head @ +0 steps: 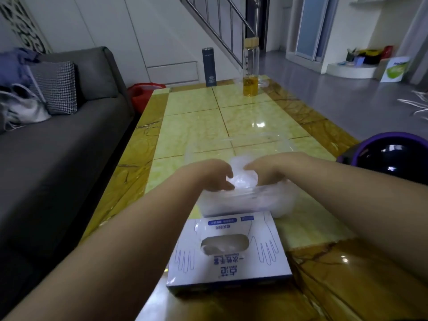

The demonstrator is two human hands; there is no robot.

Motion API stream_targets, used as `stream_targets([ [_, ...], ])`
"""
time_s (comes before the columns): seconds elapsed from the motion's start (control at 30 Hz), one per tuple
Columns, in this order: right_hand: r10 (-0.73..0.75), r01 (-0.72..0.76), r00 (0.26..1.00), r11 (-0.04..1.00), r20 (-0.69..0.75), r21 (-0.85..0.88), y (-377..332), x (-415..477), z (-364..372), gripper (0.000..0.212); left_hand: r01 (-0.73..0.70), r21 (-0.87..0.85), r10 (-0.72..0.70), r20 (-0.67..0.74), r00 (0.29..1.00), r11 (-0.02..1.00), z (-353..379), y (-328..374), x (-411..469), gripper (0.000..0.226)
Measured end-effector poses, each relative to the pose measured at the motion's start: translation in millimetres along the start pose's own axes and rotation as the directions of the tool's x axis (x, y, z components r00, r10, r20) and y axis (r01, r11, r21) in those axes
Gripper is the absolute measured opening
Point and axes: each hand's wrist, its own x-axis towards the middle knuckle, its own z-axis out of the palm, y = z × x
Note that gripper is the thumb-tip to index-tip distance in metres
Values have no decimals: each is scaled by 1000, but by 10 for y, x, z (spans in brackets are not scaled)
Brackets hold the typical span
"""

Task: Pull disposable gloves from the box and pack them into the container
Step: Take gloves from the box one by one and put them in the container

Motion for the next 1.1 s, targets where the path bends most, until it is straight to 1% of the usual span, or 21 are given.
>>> stream_targets([
  [0.03, -10, 10, 997, 1000, -83, 2, -13, -126, -41, 79, -31, -32, 27, -120, 992, 999, -48, -9, -113, 40],
  [0.07, -23, 25, 980, 1000, -195, 6, -15, -251, -76, 70, -65, -55, 49, -245, 968, 996, -74, -30, -220, 36],
  [0.1, -42, 50, 945, 999, -326, 17, -26, -374, -94, 62, -93, -71, 61, -356, 932, 993, -78, -52, -335, 31],
  [0.17, -119, 154, 811, 988, -572, 11, -108, -647, -70, 43, -177, -120, 88, -527, 845, 977, 16, -79, -622, 23],
  [0.2, -177, 231, 748, 973, -639, 0, -168, -771, -33, 33, -233, -149, 105, -584, 805, 961, 94, -76, -780, 19],
  [0.23, -244, 317, 715, 948, -655, -7, -253, -899, 31, 26, -284, -174, 125, -606, 786, 943, 191, -64, -942, 15],
  [0.27, -309, 392, 716, 920, -626, -7, -345, -1013, 118, 22, -317, -186, 147, -603, 784, 930, 299, -47, -1096, 12],
  [0.3, -372, 441, 740, 897, -561, -13, -421, -1080, 211, 21, -319, -191, 156, -578, 801, 928, 416, -47, -1195, 11],
  [0.33, -415, 457, 778, 889, -472, -29, -479, -1087, 320, 21, -288, -190, 148, -531, 834, 939, 534, -52, -1259, 11],
  [0.4, -431, 427, 850, 901, -302, -84, -536, -965, 520, 25, -166, -118, 107, -393, 913, 979, 726, -53, -1257, 20],
  [0.47, -407, 390, 887, 913, -217, -120, -577, -828, 659, 27, -48, -3, 46, -218, 975, 999, 877, -49, -1233, 35],
  [0.5, -391, 374, 896, 920, -209, -116, -600, -798, 698, 23, -17, 3, 17, -158, 987, 1000, 935, -41, -1239, 39],
  [0.53, -381, 364, 901, 924, -208, -115, -622, -778, 714, 16, -1, -13, 0, -134, 991, 1000, 985, -33, -1233, 42],
  [0.63, -348, 338, 914, 937, -206, -84, -722, -741, 735, 3, 13, -20, -15, -123, 992, 1000, 1083, -22, -1225, 44],
  [0.7, -286, 292, 934, 956, -214, -4, -797, -691, 752, 9, 22, -2, -22, -96, 995, 1000, 1086, -11, -1227, 44],
  [0.77, -272, 282, 933, 959, -234, 8, -845, -640, 765, 12, 4, 43, -1, -73, 997, 999, 1078, 0, -1208, 44],
  [0.83, -292, 291, 923, 956, -250, -43, -857, -613, 777, 17, -33, 101, 40, -69, 997, 994, 1076, 8, -1183, 42],
  [0.87, -305, 297, 918, 952, -252, -71, -863, -609, 777, 20, -42, 102, 50, -71, 996, 994, 1072, 7, -1178, 40],
  [0.93, -338, 319, 901, 941, -271, -111, -844, -592, 807, 20, -38, 63, 41, -53, 998, 997, 1052, 30, -1175, 37],
  [1.0, -400, 362, 870, 915, -289, -178, -834, -574, 841, 17, -35, 57, 37, -25, 999, 998, 1030, 34, -1155, 39],
  [1.1, -420, 383, 852, 907, -311, -177, -795, -556, 869, 19, -45, 31, 46, -31, 998, 998, 1003, 16, -1108, 38],
])
